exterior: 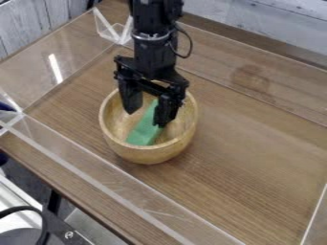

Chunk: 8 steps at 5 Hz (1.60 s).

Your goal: Remove the green block from inside the brown bowl and put it on the table

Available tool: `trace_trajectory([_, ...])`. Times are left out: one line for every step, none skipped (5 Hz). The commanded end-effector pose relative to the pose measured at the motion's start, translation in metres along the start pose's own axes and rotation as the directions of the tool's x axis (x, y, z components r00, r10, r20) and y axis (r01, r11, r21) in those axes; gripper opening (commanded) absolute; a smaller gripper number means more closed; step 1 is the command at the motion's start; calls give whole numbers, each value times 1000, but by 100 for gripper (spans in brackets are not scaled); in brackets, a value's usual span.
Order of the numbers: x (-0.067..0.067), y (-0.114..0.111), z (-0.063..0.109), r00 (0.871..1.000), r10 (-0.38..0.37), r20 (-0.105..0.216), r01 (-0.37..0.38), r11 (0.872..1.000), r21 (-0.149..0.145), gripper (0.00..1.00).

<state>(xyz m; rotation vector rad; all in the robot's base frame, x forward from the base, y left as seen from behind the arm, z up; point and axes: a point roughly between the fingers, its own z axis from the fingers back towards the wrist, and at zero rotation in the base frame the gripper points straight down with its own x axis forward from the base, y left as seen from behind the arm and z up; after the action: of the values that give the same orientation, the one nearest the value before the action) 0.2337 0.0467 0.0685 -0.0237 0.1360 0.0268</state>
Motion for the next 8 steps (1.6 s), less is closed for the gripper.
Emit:
trace_trajectory([6,1,13,996,5,89,-5,1000,2,100])
trace_trajectory([8,0,11,994,2,107,-1,1000,-7,100])
trace_trajectory([9,-1,8,992,1,123,0,1000,-11,100])
trace_trajectory([11,-3,9,989,7,146,-5,1000,-13,100])
trace_trajectory([12,-4,12,986,12,166,-9,1000,-15,100])
trace_trajectory([12,-4,8,986,12,169,-10,1000,-12,100])
trace_trajectory([12,-5,6,985,12,170,-10,1000,-9,100])
trace_trajectory([13,-5,3,985,11,171,-11,1000,-6,100])
